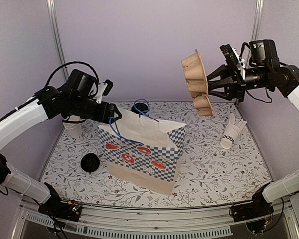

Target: Pack the takeout coffee

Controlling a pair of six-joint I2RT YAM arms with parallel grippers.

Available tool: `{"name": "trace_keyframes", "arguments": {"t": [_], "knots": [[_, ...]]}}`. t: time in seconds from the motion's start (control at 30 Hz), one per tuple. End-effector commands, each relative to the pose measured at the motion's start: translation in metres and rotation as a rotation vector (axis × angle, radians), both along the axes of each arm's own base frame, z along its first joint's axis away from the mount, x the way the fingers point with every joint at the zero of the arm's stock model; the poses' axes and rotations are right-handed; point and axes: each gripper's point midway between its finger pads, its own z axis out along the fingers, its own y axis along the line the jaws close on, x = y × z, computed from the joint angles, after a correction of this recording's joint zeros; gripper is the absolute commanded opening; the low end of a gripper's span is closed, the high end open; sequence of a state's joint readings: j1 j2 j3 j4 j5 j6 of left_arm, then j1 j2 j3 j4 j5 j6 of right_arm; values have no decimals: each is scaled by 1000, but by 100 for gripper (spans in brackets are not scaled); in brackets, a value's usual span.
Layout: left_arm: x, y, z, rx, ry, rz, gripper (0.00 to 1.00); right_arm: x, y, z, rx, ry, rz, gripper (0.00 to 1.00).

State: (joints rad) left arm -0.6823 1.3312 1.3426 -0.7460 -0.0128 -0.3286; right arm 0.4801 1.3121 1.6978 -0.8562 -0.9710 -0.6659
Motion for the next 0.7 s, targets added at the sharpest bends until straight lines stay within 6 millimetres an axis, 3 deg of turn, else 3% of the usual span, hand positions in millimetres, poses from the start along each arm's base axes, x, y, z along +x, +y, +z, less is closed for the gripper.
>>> {"name": "trace_keyframes", "arguments": {"t": [0.0, 0.13, 0.4, 0.5, 0.67], "knots": [[-2, 4, 3, 5, 32, 15, 70, -8, 34, 22, 72, 23, 97, 29], [-6, 4, 10, -15, 38, 29, 68, -8, 73, 19, 76, 80, 138, 29], [-19, -2, 6, -52, 88, 6, 59, -36, 152, 9, 54, 179, 238, 28], [-21, 0, 5, -59, 92, 15, 57, -24, 174, -3, 41, 214, 185, 26], [-26, 3, 9, -84, 85, 20, 56, -7, 193, -30, 5, 315, 135, 25]]}}
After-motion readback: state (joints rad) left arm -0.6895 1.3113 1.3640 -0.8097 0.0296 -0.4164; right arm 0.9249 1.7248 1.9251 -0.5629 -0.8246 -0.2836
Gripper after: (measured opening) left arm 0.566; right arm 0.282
